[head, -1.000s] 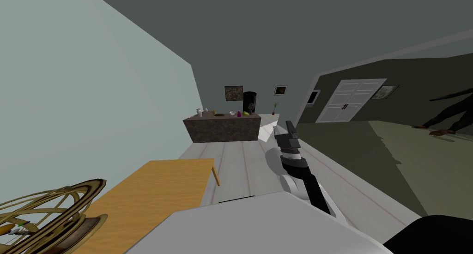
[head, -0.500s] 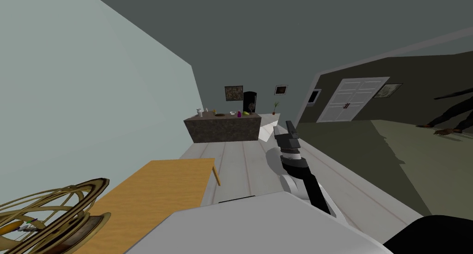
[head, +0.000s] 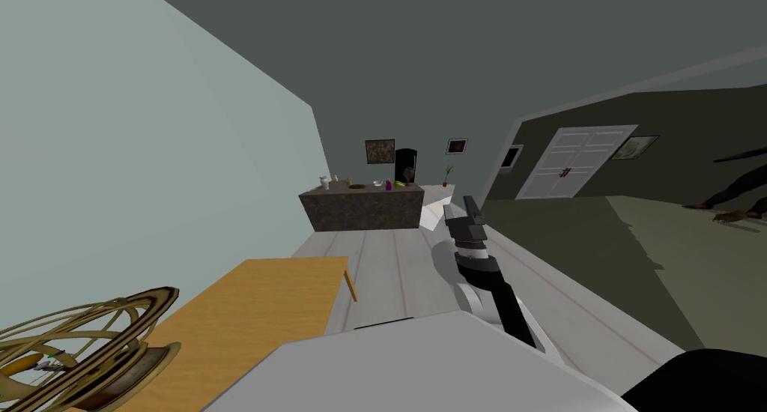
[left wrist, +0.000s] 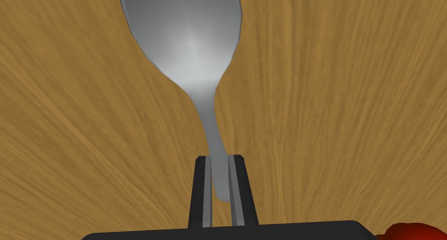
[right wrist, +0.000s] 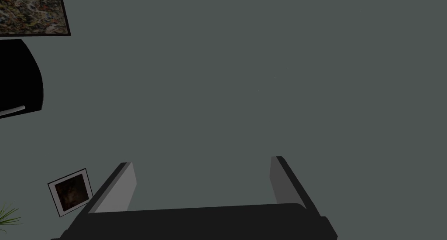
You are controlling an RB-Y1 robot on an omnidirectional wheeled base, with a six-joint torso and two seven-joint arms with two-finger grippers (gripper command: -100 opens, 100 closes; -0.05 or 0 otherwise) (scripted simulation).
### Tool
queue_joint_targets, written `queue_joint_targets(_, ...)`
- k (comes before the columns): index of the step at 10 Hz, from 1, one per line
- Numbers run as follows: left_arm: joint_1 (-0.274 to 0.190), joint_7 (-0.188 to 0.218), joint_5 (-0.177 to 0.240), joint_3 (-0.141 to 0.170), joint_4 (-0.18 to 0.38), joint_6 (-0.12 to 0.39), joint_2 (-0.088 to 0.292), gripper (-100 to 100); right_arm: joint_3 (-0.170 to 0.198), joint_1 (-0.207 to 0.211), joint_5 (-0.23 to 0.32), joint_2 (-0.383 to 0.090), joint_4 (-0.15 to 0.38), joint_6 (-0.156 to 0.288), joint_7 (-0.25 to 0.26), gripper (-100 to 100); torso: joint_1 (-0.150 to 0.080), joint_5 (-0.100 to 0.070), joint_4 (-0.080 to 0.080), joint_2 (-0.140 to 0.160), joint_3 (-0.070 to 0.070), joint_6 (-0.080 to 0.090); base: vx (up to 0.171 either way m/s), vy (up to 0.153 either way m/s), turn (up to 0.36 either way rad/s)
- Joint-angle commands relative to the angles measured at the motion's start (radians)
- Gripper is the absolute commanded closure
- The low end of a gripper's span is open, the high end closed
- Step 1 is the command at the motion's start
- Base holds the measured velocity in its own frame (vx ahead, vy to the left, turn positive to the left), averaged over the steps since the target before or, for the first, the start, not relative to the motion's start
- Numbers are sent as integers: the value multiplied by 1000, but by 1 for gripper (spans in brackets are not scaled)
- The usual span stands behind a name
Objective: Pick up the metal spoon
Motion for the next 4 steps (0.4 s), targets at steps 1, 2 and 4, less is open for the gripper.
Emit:
queue_joint_targets(1, 16, 0, 4, 6, -29, 13, 7, 100, 0, 0, 0, 0, 0, 0, 0, 0, 0, 0, 0, 0, 0, 0, 14, -25, 24)
queue_joint_targets(2, 28, -1, 10, 12, -52, 23, 15, 100, 0, 0, 0, 0, 0, 0, 0, 0, 0, 0, 0, 0, 0, 0, 12, -20, 30)
queue_joint_targets(4, 24, -2, 9, 9, -38, 14, 12, 0, 0, 0, 0, 0, 0, 0, 0, 0, 1, 1, 0, 0, 0, 0, 2, -4, 4)
